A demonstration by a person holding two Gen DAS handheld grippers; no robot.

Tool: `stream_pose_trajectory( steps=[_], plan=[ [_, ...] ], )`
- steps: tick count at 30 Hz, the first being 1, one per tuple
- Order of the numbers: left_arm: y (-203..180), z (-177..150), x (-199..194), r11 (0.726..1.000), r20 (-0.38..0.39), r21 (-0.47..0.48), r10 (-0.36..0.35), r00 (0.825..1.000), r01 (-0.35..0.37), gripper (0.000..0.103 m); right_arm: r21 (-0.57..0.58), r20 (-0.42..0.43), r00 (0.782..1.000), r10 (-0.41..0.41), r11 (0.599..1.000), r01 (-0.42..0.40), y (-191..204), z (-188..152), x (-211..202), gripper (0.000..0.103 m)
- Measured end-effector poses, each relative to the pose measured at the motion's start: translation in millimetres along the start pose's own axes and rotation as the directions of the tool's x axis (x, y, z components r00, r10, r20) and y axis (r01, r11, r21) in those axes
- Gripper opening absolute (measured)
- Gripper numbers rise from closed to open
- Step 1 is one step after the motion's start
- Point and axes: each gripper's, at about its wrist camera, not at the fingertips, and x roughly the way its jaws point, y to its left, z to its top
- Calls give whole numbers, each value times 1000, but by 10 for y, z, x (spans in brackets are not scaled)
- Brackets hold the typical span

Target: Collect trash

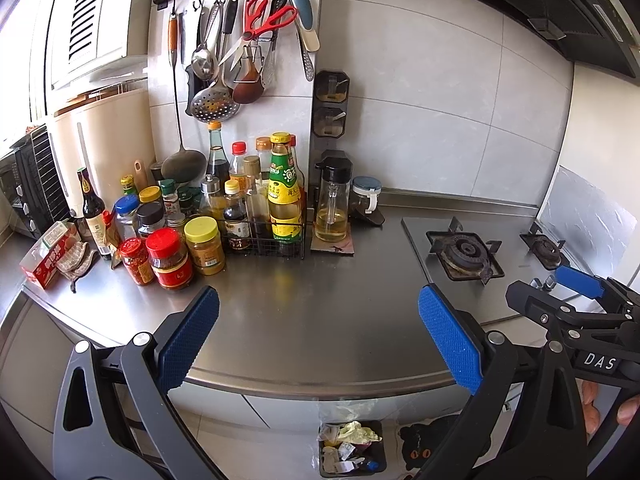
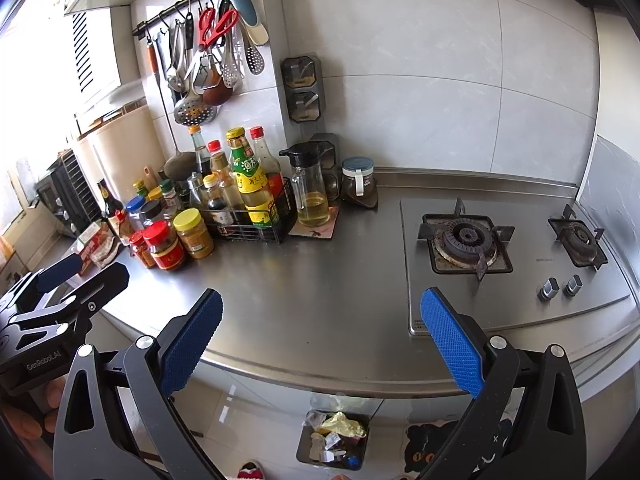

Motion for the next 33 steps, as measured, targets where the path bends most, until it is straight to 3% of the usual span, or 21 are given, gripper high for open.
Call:
stream_pose_trajectory(
  steps=[33],
  plan=[
    [49, 1, 39, 1000, -25, -7, 28, 999, -28, 95, -11, -5, 1000, -14, 1000, 14, -6, 33, 29, 100]
  ],
)
